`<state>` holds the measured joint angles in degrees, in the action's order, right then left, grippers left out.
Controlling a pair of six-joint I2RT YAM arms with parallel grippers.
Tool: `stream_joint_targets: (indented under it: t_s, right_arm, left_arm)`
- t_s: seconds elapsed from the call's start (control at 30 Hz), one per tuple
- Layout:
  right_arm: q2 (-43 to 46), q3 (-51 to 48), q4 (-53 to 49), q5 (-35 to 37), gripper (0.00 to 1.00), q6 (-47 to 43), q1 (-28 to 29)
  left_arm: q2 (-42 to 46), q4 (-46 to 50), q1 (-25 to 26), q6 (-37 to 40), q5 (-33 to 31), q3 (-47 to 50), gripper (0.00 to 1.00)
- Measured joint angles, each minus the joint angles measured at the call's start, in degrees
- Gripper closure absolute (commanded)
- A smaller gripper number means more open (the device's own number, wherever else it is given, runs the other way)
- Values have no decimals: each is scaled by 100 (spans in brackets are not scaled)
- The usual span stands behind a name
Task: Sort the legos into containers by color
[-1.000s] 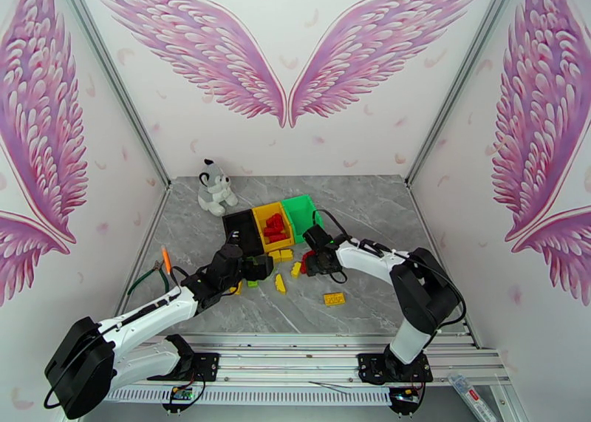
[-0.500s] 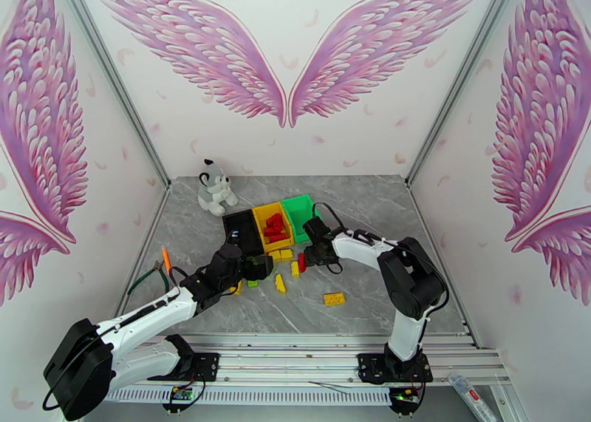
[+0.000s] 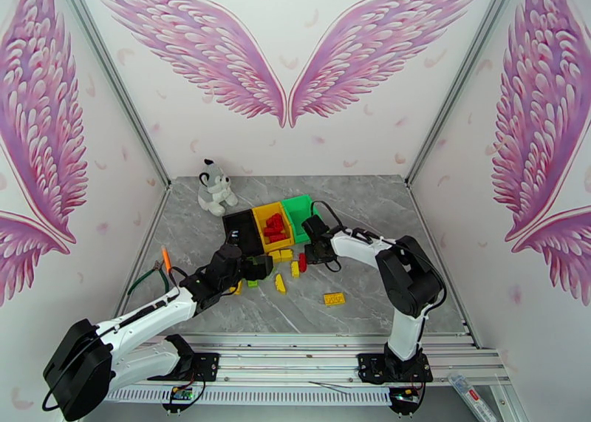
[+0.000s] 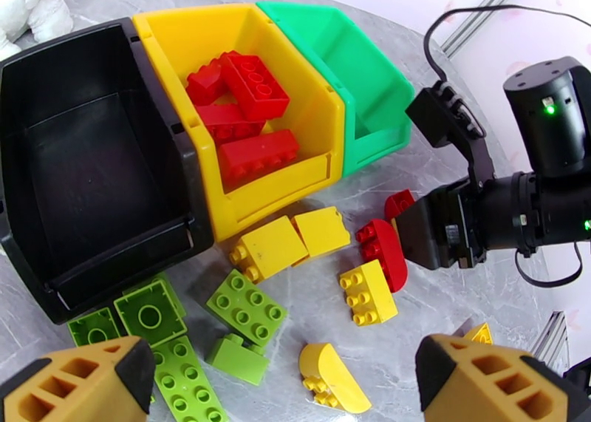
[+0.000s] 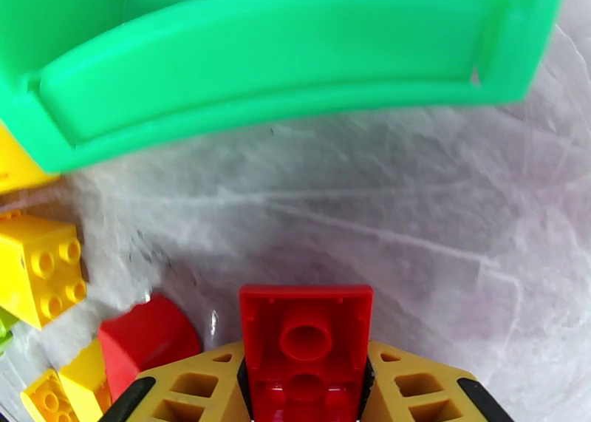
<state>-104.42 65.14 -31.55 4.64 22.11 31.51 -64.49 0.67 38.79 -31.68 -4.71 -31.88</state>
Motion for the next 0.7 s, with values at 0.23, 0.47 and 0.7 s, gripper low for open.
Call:
stream_joint_targets:
  t_s: [0.23, 0.47, 0.7]
  right_arm:
    - [1202, -472, -79, -219, 63, 203, 133]
    - [1182, 284, -251, -378, 63, 341, 710]
    - [-398, 2529, -413, -424, 64, 363, 804]
  left_arm:
    - [472, 90, -17, 87, -291, 0, 1]
    - [651, 103, -289, 98, -501, 2, 1]
    - [651, 101, -730, -28, -404, 2, 1]
